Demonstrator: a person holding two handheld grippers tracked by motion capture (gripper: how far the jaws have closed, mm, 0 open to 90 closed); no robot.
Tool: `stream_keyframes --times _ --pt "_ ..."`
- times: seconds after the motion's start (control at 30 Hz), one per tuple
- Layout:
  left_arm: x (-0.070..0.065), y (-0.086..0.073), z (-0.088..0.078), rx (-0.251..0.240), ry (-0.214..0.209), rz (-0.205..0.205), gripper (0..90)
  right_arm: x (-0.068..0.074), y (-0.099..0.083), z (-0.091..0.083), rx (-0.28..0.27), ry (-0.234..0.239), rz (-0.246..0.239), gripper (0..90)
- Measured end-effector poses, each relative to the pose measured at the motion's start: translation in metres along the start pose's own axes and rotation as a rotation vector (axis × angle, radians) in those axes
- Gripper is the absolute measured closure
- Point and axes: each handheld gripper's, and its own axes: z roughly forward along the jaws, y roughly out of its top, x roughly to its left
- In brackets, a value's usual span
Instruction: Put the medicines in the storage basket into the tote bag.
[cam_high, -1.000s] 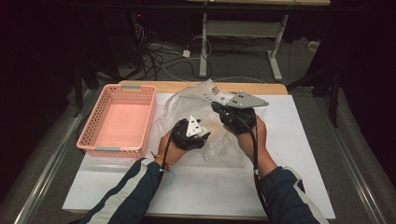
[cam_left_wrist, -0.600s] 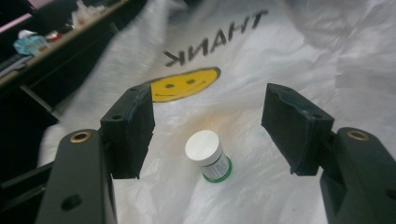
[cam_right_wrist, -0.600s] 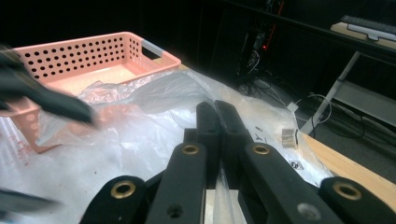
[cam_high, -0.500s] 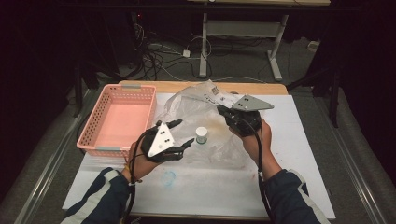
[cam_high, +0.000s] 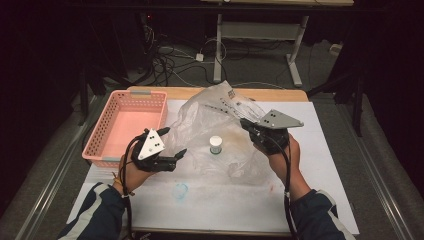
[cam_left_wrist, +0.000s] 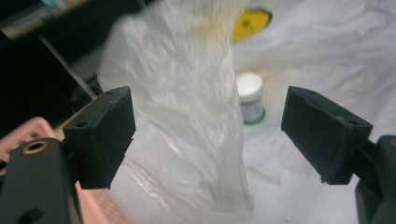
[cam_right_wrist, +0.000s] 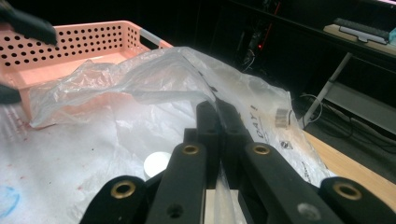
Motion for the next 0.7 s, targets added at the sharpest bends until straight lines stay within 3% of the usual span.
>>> stream_keyframes --times 0.13,0.27,0.3,0.33,0.4,0.43,0.47,0.63,0.7 --pt "0.001 -0.002 0.012 0.062 0.014 -0.046 18.2 -0.002 -0.006 -0.003 0.012 0.006 -0.007 90.0" --pt "0.001 -0.003 0.018 0.122 0.035 -0.047 20.8 -0.007 -0.01 -0.008 0.014 0.004 0.002 90.0" --pt "0.001 -0.004 0.02 0.134 0.035 -0.048 28.4 -0.01 -0.011 -0.01 0.011 0.004 0.009 90.0" --pt "0.002 -0.004 0.022 0.145 0.033 -0.049 28.4 -0.01 -0.011 -0.01 0.011 0.004 0.009 90.0" --pt "0.003 -0.006 0.024 0.163 0.011 -0.049 42.7 -0.013 -0.011 -0.012 0.005 0.004 0.015 90.0" --pt "0.003 -0.006 0.024 0.166 -0.008 -0.05 42.7 -0.013 -0.011 -0.012 0.005 0.004 0.015 90.0" --pt "0.004 -0.007 0.025 0.163 -0.032 -0.053 50.9 -0.013 -0.011 -0.013 0.001 -0.001 0.017 89.4" --pt "0.004 -0.008 0.022 0.15 -0.057 -0.03 82.6 -0.013 -0.015 -0.012 0.01 0.007 0.014 85.3" --pt "0.003 -0.007 0.021 0.139 -0.073 -0.029 83.5 -0.013 -0.016 -0.011 0.007 0.017 0.014 79.1"
